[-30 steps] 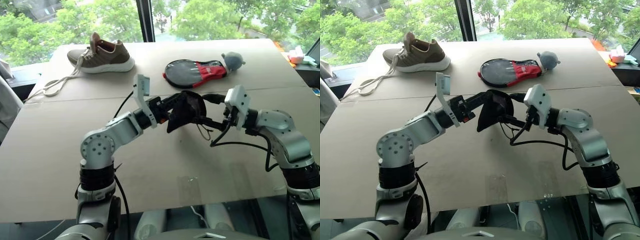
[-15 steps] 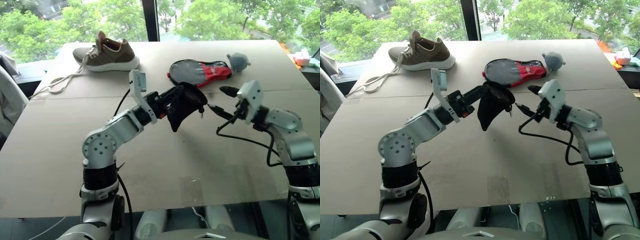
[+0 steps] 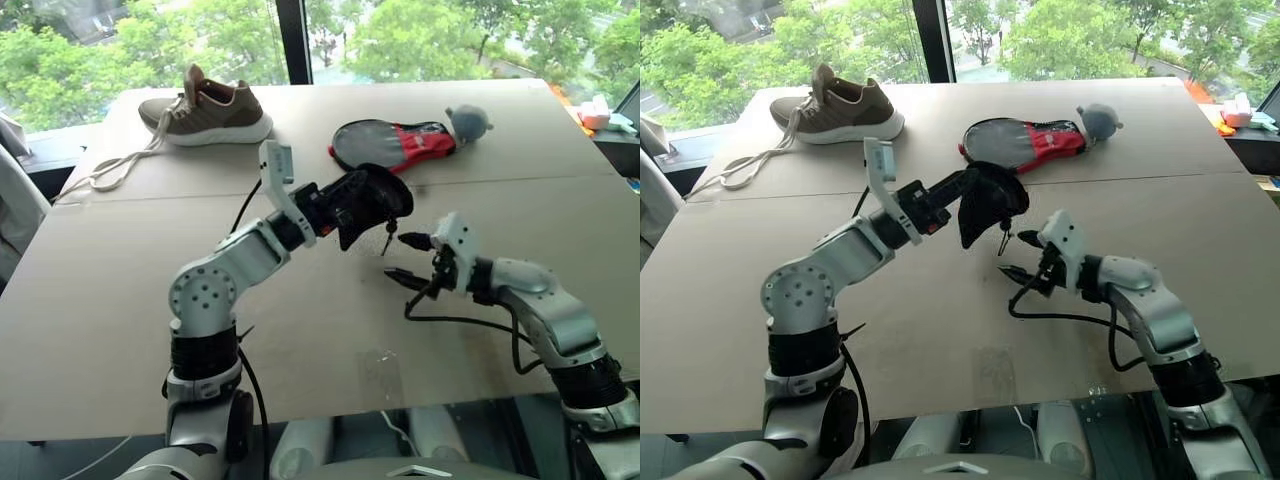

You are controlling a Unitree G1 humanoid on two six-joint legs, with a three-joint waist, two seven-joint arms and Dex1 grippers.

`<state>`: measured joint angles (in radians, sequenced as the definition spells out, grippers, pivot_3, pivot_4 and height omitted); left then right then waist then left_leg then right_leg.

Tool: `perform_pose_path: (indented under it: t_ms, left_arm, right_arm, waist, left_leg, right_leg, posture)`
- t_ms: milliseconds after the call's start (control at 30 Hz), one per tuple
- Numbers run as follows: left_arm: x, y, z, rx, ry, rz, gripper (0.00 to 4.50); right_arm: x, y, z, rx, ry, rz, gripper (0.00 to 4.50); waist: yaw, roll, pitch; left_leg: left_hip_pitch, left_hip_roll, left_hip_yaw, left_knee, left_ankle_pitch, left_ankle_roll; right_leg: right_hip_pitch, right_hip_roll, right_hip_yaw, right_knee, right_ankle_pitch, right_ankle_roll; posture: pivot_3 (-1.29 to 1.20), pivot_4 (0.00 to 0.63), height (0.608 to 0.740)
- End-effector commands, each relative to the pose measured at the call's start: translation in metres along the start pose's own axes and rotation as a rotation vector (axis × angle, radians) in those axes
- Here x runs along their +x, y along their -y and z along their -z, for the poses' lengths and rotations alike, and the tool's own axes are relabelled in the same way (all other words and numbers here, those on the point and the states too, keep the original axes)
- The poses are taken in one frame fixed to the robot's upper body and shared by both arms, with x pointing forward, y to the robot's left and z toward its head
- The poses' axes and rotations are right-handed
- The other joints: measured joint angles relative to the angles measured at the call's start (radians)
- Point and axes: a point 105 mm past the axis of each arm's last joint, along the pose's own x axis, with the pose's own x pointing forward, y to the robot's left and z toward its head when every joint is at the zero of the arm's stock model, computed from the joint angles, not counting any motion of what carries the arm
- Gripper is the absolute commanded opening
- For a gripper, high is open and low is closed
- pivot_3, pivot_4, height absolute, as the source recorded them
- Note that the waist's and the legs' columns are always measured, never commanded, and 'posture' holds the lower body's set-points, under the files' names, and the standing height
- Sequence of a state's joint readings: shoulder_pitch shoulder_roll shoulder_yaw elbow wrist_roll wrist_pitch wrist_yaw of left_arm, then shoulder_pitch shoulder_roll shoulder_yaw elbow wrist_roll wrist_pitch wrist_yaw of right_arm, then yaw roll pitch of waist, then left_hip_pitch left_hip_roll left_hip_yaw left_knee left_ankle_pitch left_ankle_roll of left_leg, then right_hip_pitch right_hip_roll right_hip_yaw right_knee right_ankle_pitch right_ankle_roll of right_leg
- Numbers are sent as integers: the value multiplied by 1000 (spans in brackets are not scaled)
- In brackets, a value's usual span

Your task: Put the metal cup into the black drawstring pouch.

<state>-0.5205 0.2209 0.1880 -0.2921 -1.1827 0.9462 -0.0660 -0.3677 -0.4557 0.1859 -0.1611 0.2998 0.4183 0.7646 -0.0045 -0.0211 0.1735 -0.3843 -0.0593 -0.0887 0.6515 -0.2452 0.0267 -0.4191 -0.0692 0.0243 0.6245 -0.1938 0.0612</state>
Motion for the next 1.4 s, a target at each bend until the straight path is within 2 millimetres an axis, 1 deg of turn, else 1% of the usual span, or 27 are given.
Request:
perform_pose_path:
  t_ms: [33, 100, 200, 233, 300, 467, 600, 833, 1100, 1400]
  left_arm:
    - [-1, 11, -10, 21, 31, 45, 0]
    - [-1, 12, -11, 23, 30, 47, 0]
    - [-1, 11, -12, 26, 29, 46, 0]
    - [-1, 11, -12, 27, 28, 46, 0]
    - [-1, 11, -13, 28, 29, 47, 0]
    - [-2, 11, -12, 28, 28, 46, 0]
    - [-4, 11, -8, 38, 14, 46, 0]
    - [-3, 12, -7, 37, 15, 48, 0]
    - [-3, 10, -6, 32, 14, 45, 0]
    - [-3, 10, -5, 32, 11, 48, 0]
  right_arm:
    - [1, 11, -1, -78, 4, 45, 3729]
    - [2, 13, 2, -107, -5, 39, 3729]
    - [4, 9, -1, -110, 17, 4, 3729]
    - [5, 8, -2, -119, 22, -2, 3484]
    - [8, 5, -5, -120, 40, -15, 2811]
    - [13, -2, -9, -119, 59, -45, 606]
    - [15, 2, -7, -145, 44, -30, 606]
    - [15, 4, -10, -151, 58, -22, 606]
    - [16, -2, -18, -161, 87, -50, 606]
    - [17, 3, -14, -180, 62, -28, 606]
  waist:
    - [4, 0, 0]
    - [7, 0, 0]
    - [6, 0, 0]
    - [6, 0, 0]
    - [4, 0, 0]
    - [-1, 0, 0]
    - [-3, 0, 0]
    - [-3, 0, 0]
    - [-3, 0, 0]
    - [-3, 0, 0]
  left_leg:
    - [0, 0, -1, 0, 0, 0]
    - [0, 0, -1, 0, 0, 0]
    - [-1, 0, -1, -1, 0, 0]
    - [-1, 0, -1, -1, 0, 0]
    - [-1, 0, -1, -1, 0, 0]
    - [0, 0, -1, -1, 0, 0]
    - [0, 0, 0, 0, 0, 0]
    - [0, 0, -1, -1, 0, 0]
    - [0, 0, -1, -1, 0, 0]
    - [0, 0, -1, -1, 0, 0]
  right_leg:
    - [0, 0, -1, 0, 0, 0]
    - [0, 0, -1, 0, 0, 0]
    - [-1, 0, 0, 0, 0, 0]
    - [-1, 0, 0, 0, 0, 0]
    - [-1, 0, 0, 0, 0, 0]
    - [-1, 0, 0, 0, 0, 0]
    - [-1, 0, 0, 0, 0, 0]
    - [-1, 0, 0, 0, 0, 0]
    - [-1, 0, 0, 0, 0, 0]
    - [-1, 0, 0, 0, 0, 0]
  posture:
    - [0, 150, 736]
    - [0, 150, 736]
    - [0, 150, 736]
    - [0, 150, 736]
    - [0, 150, 736]
    - [0, 150, 736]
    - [0, 150, 736]
    - [0, 150, 736]
    - [0, 150, 736]
    - [0, 150, 736]
